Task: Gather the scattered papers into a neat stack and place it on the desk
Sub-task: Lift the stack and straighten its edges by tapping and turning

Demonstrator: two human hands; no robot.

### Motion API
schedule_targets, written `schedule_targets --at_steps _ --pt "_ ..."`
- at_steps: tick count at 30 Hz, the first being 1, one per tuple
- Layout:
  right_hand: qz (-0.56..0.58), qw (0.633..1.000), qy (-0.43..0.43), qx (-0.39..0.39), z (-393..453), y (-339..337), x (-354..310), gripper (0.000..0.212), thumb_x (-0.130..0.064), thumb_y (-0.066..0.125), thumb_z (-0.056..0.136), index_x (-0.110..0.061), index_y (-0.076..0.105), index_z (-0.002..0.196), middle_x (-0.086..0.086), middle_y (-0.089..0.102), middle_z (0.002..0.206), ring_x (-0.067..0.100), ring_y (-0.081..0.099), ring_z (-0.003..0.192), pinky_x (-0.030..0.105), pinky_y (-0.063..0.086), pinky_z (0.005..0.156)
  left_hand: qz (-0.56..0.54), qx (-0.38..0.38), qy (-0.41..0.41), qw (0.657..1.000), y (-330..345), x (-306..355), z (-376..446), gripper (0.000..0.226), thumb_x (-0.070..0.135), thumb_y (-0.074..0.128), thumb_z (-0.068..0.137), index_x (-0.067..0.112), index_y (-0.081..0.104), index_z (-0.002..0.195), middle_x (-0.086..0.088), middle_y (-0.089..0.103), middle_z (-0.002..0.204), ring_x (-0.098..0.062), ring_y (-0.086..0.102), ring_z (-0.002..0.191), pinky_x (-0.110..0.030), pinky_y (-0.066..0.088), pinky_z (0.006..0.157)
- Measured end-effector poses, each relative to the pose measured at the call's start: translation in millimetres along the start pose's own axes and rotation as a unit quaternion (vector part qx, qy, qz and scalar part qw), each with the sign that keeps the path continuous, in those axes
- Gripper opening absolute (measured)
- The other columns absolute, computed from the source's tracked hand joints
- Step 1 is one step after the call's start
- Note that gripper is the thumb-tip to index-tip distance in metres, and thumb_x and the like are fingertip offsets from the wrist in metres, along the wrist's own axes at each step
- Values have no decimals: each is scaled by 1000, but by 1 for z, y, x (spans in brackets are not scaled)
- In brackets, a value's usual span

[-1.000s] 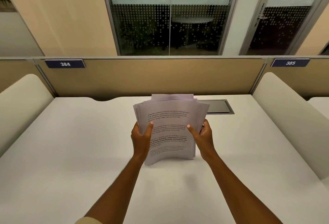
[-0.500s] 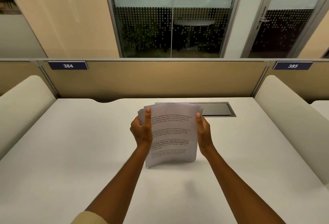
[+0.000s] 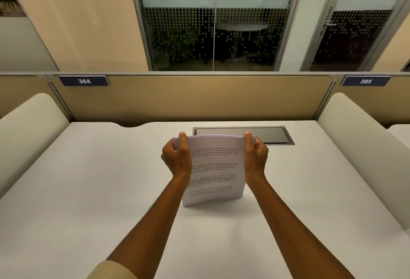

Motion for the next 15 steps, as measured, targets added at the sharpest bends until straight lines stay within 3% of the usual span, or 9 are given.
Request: schedule_targets --at_steps 4,8,15 --pt "-9 1000 -20 7 -1 0 -5 35 -51 42 85 -24 44 64 -7 52 57 1 53 46 14 41 45 1 -5 12 1000 1 1 -2 48 59 41 85 22 44 54 2 56 55 -14 55 54 -20 43 53" --pt "-12 999 -31 7 -5 1 -5 43 -56 41 89 -26 43 57 -10 50 52 -5 50 41 7 37 40 0 -18 0 1000 2 -2 -4 51 64 42 83 24 48 53 4 59 55 -14 59 53 -19 43 50" --pt "-29 999 -17 5 -4 1 -6 41 -54 36 87 -24 44 60 -5 54 58 5 51 49 16 39 46 -10 -30 -6 999 3 0 -5 50 62 36 84 23 49 55 1 60 59 -18 60 57 -21 45 55"
Point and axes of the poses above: each hand's wrist, its own z-axis towards the middle knuckle, its own y-axis out of the palm, x = y × z, the point moved 4 cm from there along z, towards the middle knuckle
